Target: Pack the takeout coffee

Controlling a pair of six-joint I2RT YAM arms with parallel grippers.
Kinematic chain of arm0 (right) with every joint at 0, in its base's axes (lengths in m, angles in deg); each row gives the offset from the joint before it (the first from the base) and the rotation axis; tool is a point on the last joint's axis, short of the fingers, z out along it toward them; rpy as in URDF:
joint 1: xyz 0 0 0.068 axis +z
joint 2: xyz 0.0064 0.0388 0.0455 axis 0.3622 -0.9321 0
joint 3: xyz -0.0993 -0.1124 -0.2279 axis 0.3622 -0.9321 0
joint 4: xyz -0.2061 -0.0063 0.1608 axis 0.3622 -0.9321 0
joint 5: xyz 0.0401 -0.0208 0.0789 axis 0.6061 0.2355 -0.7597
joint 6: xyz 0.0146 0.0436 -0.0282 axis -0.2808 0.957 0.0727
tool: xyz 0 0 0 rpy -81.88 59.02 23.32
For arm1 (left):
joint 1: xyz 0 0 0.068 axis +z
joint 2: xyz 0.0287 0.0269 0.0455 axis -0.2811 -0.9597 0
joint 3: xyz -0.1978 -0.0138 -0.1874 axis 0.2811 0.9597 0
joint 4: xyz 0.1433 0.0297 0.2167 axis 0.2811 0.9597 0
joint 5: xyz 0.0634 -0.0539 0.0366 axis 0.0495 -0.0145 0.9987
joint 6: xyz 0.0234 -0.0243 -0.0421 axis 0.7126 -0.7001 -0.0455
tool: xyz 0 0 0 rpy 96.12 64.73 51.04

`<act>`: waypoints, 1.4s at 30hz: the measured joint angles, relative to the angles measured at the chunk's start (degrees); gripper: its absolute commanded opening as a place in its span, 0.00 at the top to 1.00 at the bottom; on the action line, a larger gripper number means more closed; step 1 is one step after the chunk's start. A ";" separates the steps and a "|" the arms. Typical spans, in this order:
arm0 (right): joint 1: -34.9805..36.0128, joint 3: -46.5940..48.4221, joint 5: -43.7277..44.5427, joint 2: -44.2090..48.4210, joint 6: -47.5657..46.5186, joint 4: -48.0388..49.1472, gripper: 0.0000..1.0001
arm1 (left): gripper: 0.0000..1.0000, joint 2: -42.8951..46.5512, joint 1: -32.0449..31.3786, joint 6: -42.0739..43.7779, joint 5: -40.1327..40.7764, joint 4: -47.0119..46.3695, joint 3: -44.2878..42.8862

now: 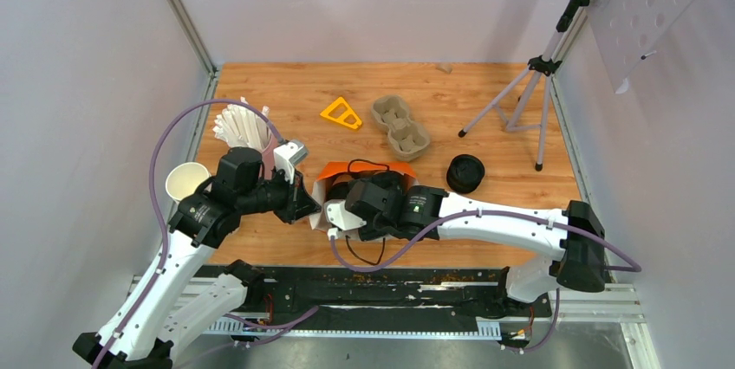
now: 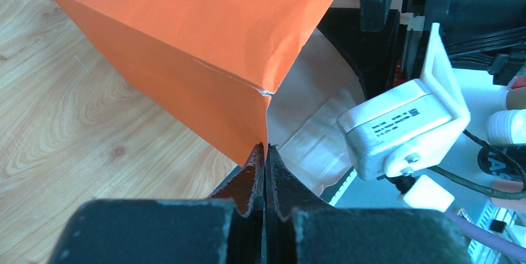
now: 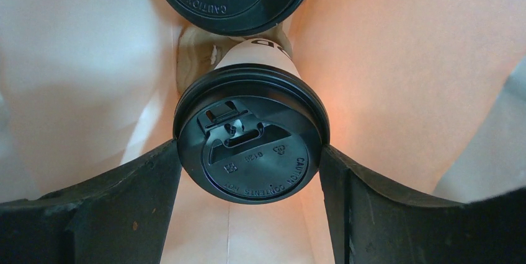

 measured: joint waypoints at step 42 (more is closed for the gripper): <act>-1.22 -4.13 -1.11 -0.52 1.44 3.72 0.29 | 0.99 -0.15 0.00 -0.07 -0.90 -0.52 0.24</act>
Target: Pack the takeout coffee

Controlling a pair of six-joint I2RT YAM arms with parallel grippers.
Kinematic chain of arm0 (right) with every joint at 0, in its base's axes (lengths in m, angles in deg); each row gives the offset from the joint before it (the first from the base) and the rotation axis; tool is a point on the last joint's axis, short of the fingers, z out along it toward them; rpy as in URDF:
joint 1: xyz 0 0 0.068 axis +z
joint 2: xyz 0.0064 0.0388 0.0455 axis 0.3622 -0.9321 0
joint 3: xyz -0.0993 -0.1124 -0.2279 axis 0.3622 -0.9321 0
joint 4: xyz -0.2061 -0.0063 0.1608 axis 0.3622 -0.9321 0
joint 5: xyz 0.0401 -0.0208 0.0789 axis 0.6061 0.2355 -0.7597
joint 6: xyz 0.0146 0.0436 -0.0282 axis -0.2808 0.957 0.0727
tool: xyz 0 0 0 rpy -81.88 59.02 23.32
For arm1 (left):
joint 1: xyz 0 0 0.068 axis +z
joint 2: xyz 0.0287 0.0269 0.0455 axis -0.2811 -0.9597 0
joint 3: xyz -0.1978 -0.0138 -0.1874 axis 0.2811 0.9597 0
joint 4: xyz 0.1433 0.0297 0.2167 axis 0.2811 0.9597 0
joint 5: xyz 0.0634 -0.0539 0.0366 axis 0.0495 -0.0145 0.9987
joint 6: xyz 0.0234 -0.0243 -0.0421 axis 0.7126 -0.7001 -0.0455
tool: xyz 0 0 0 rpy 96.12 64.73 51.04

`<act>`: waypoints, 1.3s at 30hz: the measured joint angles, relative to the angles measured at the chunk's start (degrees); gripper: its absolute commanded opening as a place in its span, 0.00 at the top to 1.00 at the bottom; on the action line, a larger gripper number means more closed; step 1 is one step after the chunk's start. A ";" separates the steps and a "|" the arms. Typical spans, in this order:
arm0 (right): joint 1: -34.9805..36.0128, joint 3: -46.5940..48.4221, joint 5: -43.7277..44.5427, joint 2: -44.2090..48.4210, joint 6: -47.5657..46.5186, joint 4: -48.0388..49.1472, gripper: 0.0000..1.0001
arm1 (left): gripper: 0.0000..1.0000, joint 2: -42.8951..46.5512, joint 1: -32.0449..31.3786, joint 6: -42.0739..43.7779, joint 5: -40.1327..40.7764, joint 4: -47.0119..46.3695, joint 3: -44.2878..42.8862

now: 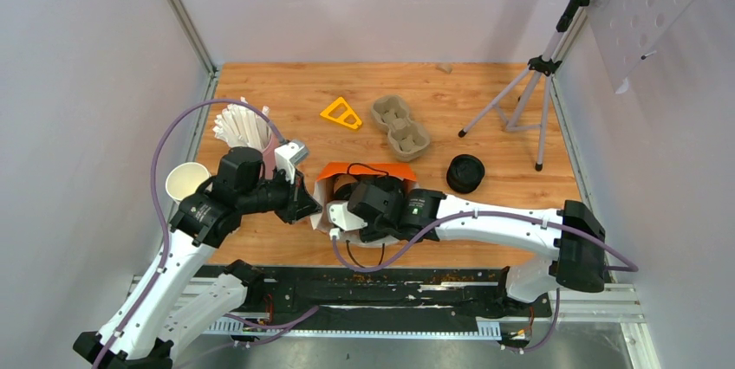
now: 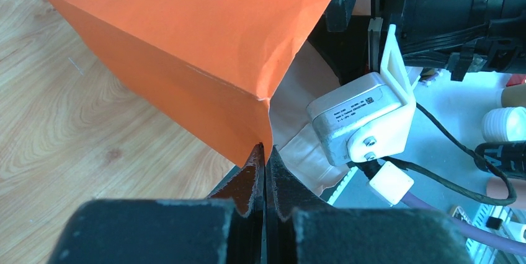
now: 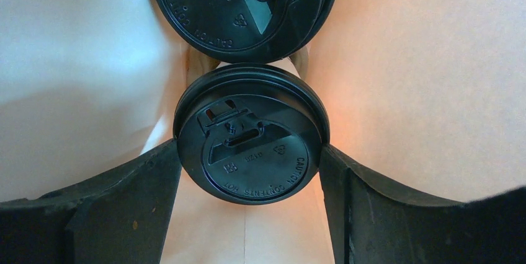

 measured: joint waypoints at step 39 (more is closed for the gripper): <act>-3.37 -5.29 0.24 0.94 3.06 6.16 0.27 | 0.98 -0.55 0.00 -0.20 -0.28 -0.81 0.44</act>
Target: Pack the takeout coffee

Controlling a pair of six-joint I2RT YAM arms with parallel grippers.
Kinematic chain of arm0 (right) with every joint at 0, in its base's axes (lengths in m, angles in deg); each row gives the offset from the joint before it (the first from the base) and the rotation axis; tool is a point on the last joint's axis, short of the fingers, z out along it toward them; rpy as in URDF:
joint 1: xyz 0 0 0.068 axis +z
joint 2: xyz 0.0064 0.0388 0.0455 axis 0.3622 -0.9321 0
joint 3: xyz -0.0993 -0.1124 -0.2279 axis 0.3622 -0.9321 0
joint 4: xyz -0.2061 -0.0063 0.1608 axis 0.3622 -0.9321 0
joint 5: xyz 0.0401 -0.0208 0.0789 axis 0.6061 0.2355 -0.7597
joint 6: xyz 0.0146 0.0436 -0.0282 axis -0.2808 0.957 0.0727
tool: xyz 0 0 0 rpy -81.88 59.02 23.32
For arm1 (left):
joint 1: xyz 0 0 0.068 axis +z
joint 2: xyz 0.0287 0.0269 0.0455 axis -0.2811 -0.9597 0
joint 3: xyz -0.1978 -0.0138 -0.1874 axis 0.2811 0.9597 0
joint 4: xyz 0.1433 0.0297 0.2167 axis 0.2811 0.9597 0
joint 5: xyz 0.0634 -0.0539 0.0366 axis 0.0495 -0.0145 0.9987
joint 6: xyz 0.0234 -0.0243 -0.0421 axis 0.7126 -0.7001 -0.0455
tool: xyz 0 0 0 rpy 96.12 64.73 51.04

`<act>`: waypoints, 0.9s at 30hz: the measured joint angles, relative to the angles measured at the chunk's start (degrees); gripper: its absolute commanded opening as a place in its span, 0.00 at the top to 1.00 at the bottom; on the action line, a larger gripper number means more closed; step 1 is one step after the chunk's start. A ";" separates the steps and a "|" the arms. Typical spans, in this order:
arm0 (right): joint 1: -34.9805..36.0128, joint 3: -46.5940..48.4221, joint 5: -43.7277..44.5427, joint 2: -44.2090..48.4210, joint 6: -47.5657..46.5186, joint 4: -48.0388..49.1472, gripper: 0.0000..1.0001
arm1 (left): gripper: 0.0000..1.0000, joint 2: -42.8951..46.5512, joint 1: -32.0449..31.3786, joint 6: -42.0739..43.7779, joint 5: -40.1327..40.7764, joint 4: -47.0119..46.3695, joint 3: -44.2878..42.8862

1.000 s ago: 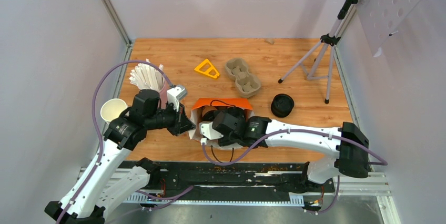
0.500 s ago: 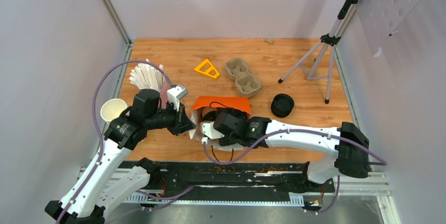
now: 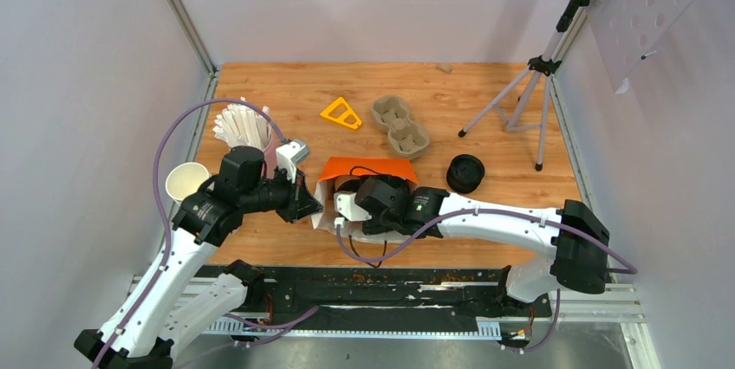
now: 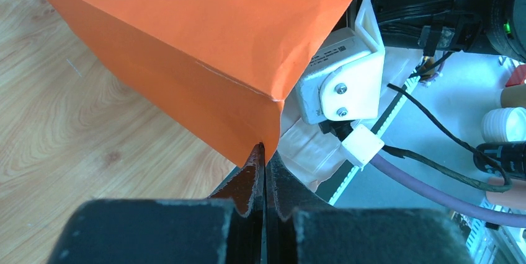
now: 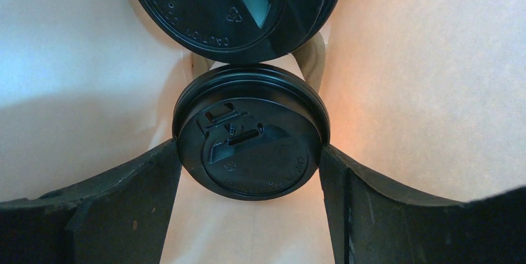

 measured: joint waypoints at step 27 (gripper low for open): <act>-1.22 0.00 -1.73 -1.27 -0.26 2.62 0.27 | 0.98 -0.70 0.00 -0.15 -0.44 -0.39 0.02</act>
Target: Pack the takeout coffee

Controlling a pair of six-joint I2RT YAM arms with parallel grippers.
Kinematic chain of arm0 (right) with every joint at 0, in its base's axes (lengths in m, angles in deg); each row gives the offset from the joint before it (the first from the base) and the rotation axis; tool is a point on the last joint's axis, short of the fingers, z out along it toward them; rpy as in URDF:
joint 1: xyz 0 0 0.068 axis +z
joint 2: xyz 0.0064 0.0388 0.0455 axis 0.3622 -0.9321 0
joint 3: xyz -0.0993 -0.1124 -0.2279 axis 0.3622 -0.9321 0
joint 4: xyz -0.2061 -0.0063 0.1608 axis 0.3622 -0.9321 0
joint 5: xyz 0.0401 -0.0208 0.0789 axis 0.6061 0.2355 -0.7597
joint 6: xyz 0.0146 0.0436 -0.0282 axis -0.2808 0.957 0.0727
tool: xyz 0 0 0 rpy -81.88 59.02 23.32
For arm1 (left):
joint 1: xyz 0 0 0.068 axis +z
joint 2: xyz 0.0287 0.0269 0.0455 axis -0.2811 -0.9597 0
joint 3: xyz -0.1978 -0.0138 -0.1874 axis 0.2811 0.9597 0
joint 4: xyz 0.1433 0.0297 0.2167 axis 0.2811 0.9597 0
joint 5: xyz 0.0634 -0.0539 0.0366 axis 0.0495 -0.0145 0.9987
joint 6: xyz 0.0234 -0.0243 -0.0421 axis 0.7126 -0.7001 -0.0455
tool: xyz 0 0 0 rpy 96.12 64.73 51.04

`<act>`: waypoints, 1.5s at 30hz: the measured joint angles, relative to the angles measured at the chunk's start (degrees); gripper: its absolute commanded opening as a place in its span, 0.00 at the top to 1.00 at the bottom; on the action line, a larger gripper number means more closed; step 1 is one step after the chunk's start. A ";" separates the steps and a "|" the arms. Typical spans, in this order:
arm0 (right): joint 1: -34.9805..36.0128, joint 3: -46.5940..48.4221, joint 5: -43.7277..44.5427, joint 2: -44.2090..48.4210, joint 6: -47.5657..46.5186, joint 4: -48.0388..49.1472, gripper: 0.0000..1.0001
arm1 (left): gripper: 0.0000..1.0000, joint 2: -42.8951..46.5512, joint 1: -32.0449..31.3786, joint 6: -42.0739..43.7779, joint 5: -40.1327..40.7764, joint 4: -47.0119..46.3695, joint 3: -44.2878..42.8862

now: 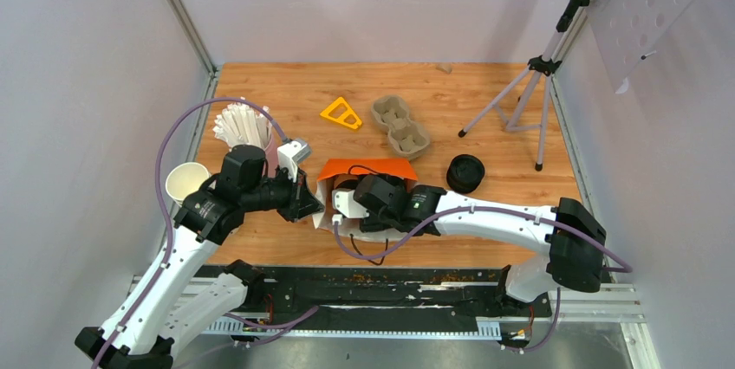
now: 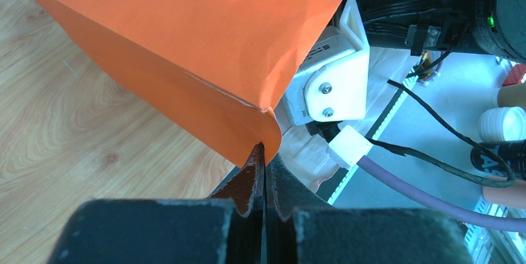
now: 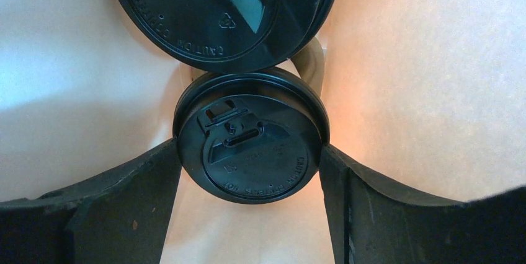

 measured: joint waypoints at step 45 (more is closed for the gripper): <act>-1.05 4.98 -2.19 1.55 2.73 -7.43 0.04 | 0.98 -0.52 0.00 -0.31 -0.68 -1.27 0.00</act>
